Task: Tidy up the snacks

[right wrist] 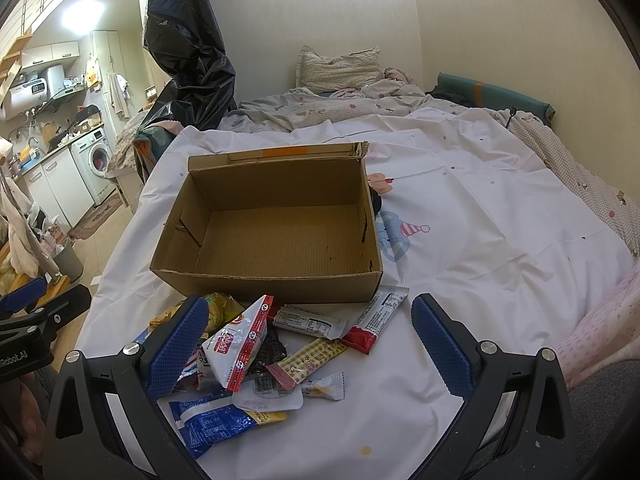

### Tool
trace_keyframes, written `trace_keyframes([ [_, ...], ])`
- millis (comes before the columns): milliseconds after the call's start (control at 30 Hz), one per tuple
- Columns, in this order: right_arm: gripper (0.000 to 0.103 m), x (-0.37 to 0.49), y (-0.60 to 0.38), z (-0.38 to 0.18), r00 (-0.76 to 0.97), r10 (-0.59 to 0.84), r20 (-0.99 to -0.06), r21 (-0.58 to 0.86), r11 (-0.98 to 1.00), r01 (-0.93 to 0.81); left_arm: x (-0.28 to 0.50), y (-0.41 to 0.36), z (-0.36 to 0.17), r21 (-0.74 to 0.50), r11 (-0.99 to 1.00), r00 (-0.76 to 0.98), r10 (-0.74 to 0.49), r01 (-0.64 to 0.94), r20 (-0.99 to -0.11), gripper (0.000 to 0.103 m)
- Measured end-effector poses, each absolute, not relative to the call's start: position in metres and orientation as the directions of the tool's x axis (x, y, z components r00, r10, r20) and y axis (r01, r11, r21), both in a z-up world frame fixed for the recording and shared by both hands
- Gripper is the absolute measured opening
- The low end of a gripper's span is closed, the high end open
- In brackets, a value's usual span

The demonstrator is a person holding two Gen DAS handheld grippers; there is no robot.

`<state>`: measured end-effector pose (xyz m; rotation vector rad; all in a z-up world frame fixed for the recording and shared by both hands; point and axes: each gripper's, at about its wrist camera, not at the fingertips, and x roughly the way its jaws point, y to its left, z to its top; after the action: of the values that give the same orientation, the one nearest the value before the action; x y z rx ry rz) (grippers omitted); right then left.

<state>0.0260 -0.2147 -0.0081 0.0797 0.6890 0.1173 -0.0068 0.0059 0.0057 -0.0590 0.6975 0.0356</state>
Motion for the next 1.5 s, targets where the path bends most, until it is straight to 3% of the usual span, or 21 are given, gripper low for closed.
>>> trace_keyframes([
  [333,0.103,0.031,-0.216,-0.015,0.734,0.163,-0.659,0.153,0.985,-0.082,-0.004,0.012,-0.001,-0.059,0.997,0.749,0.003,-0.057,-0.663,0.103],
  [633,0.103,0.044,-0.235,-0.029,0.654,0.232,-0.720,0.291,0.957,-0.019,0.045,0.046,-0.039,-0.149,0.976,0.523,-0.046,-0.157,-0.851,0.103],
  [733,0.103,0.048,-0.239,-0.035,0.626,0.240,-0.742,0.306,0.952,-0.003,0.072,0.035,-0.069,-0.131,0.990,0.333,-0.104,-0.060,-0.937,0.103],
  [833,0.103,0.050,-0.240,-0.040,0.601,0.250,-0.759,0.320,0.947,0.010,0.086,0.022,-0.087,-0.148,0.989,0.195,-0.149,0.020,-0.969,0.103],
  [933,0.103,0.051,-0.242,-0.044,0.582,0.260,-0.770,0.333,0.943,0.019,0.096,-0.005,-0.110,-0.121,0.972,0.049,-0.134,0.201,-0.990,0.103],
  [1167,0.103,0.052,-0.244,-0.046,0.567,0.265,-0.780,0.338,0.941,0.025,0.113,-0.026,-0.143,-0.060,0.938,-0.071,-0.038,0.342,-0.997,0.103],
  [1300,0.103,0.053,-0.245,-0.046,0.559,0.265,-0.786,0.337,0.941,0.028,0.123,-0.029,-0.157,-0.040,0.941,-0.102,-0.006,0.335,-0.995,0.103],
  [1333,0.103,0.053,-0.245,-0.046,0.559,0.265,-0.786,0.337,0.941,0.029,0.125,-0.030,-0.155,-0.037,0.942,-0.094,-0.006,0.333,-0.996,0.100],
  [1367,0.103,0.053,-0.245,-0.046,0.558,0.265,-0.786,0.338,0.941,0.029,0.126,-0.032,-0.153,-0.033,0.942,-0.080,-0.007,0.334,-0.997,0.087],
  [1467,0.103,0.053,-0.246,-0.046,0.557,0.268,-0.786,0.340,0.940,0.027,0.129,-0.023,-0.140,-0.031,0.946,-0.059,-0.013,0.322,-0.998,0.068],
  [1500,0.103,0.053,-0.246,-0.047,0.556,0.268,-0.786,0.340,0.940,0.027,0.130,-0.021,-0.137,-0.030,0.948,-0.056,-0.013,0.318,-0.998,0.066],
])
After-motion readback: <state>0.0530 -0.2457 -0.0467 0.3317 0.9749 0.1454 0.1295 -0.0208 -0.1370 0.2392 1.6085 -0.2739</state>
